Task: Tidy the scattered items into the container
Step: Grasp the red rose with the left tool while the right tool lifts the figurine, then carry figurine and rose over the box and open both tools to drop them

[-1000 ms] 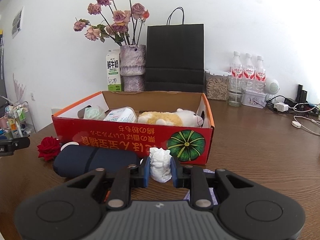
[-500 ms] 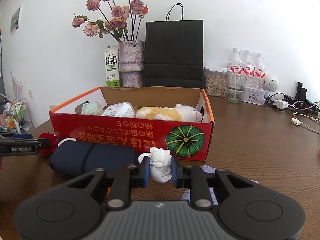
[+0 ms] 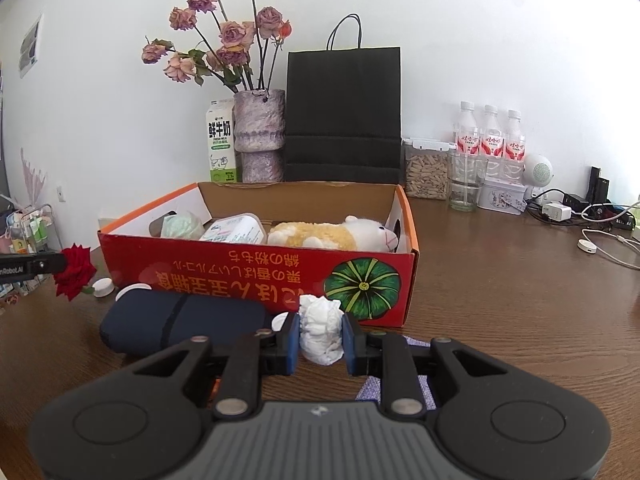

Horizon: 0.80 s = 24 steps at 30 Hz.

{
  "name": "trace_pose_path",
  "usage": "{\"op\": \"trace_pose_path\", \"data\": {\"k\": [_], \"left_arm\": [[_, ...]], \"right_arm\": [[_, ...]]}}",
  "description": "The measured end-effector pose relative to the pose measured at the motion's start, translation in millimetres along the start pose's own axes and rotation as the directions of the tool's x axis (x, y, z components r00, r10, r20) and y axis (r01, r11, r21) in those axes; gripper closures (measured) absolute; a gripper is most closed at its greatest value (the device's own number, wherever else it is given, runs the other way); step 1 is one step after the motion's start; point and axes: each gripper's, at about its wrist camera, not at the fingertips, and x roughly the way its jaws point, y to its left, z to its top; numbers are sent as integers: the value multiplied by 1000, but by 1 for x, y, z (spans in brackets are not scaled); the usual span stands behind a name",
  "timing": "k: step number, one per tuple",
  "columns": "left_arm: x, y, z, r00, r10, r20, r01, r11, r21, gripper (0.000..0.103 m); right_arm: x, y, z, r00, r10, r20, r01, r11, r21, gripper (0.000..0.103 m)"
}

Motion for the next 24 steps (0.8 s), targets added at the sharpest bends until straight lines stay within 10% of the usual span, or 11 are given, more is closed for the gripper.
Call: {"op": "trace_pose_path", "data": {"k": [24], "left_arm": [[10,-54,65,974,-127,186,130,991,-6,93]], "right_arm": [[24,24,80,981,54,186,-53,999,-7,82]]}}
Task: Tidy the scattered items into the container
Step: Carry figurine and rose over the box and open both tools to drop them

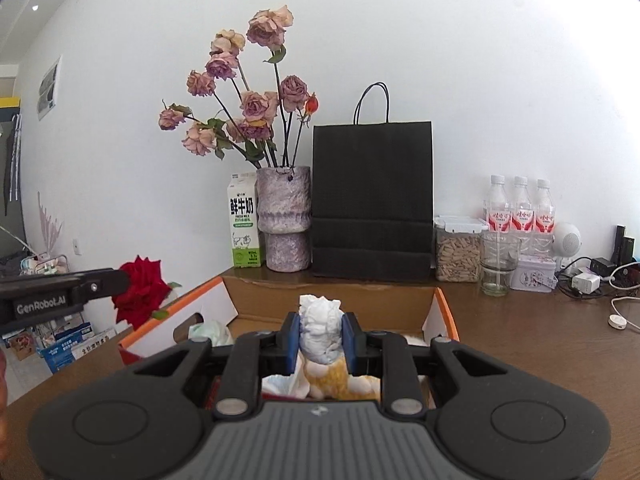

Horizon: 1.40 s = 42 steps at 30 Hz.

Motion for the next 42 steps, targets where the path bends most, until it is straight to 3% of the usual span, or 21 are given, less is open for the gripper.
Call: {"op": "trace_pose_path", "data": {"k": [6,12,17,33,35,36,37,38,39,40,42], "left_arm": [[36,-10,16,1000,1,6,-1,1000,-23,93],[88,-16,24,999,35,-6,-35,999,-35,93],[125,-12,4,994,49,-101,-52,998,-25,93],[129,-7,-8,988,75,-136,-76,997,-5,93],[129,-7,-9,988,74,-138,-75,997,-2,91],[129,-7,-10,987,77,-140,-78,997,-3,87],[128,-7,-10,986,88,-139,-89,996,-3,74],[127,-7,-10,986,95,-134,-96,995,-3,62],[124,-7,-10,987,104,-120,-106,994,-7,35],[119,-5,-9,987,136,-90,-138,990,-17,13],[110,-1,-6,982,185,-24,-186,982,-38,0]], "right_arm": [[38,5,28,999,2,36,-2,1000,7,82],[92,-3,34,1000,-20,1,20,997,81,82],[119,-7,16,998,-24,-64,30,996,80,82],[122,-3,0,994,-40,-106,45,998,49,82],[122,-3,-1,993,-42,-107,48,998,50,78],[121,-4,-1,993,-48,-104,54,997,55,69],[120,-4,-1,993,-49,-105,55,997,59,46],[118,-5,-1,993,-49,-104,56,996,65,33],[116,-6,-1,994,-50,-95,56,996,68,14],[112,-6,-1,995,-60,-78,66,995,71,12],[106,-9,2,996,-71,-51,75,994,83,7]]}}
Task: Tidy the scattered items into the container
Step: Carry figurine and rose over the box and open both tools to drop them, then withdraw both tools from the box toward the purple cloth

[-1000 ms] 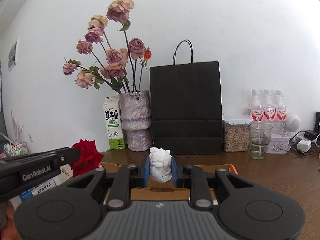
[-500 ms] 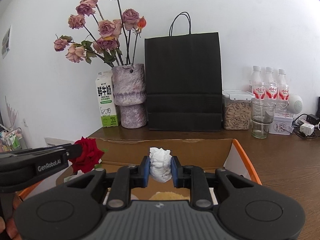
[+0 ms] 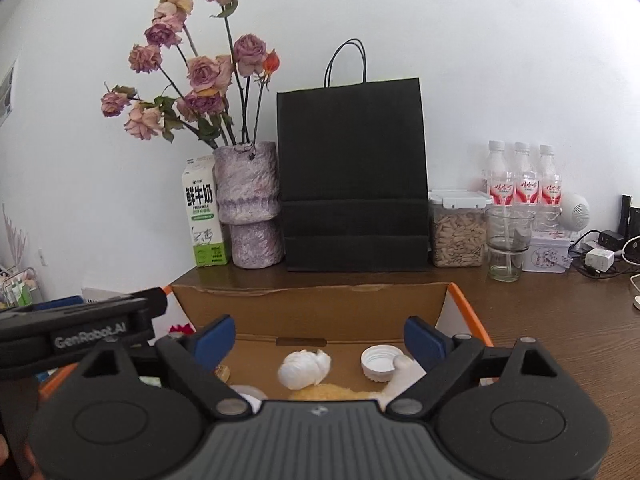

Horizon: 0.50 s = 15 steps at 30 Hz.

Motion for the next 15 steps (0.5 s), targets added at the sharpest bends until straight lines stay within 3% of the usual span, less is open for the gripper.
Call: {"op": "trace_pose_path", "data": {"k": [1,5,15], "left_arm": [[-3,3,1,1000,4,22,-4,1000,-14,0],[-8,11,4,999,-10,36,12,998,-57,0],[-10,9,-3,1000,-11,27,12,999,-37,0]], "right_arm": [[-2,-2,1,1000,2,6,-2,1000,9,0],[-7,-2,3,1000,-11,24,11,1000,14,0],[-17,2,4,999,13,35,-13,1000,6,0]]}}
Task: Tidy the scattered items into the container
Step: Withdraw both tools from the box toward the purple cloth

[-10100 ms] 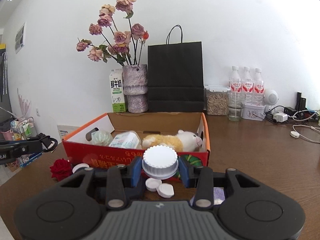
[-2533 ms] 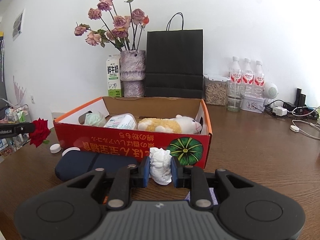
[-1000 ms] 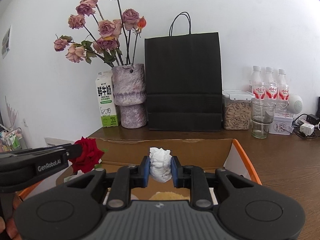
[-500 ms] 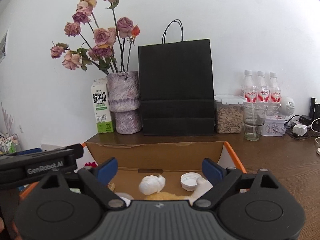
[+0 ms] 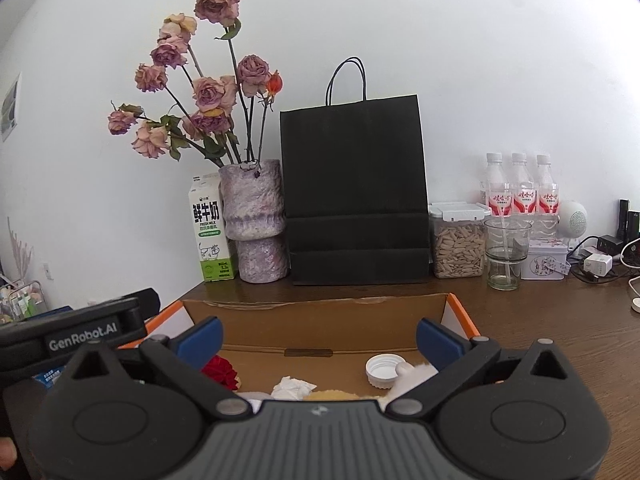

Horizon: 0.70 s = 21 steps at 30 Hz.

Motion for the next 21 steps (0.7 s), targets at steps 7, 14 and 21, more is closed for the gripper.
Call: {"op": "trace_pose_path", "data": {"k": [7,14,21], "left_arm": [[-4,6,-4,1000,-5,10,5,1000,-5,0],[-23,13,-1,1000,-11,25,11,1000,-20,0],[-50,14,8,999,-41,34,42,999,-12,0]], "right_arm": [[-7,1,0,1000,-2,13,2,1000,-6,0],[-22,9,5,999,-18,40,20,999,-49,0],[-50,14,15,997,2,77,4,997,-76,0]]}}
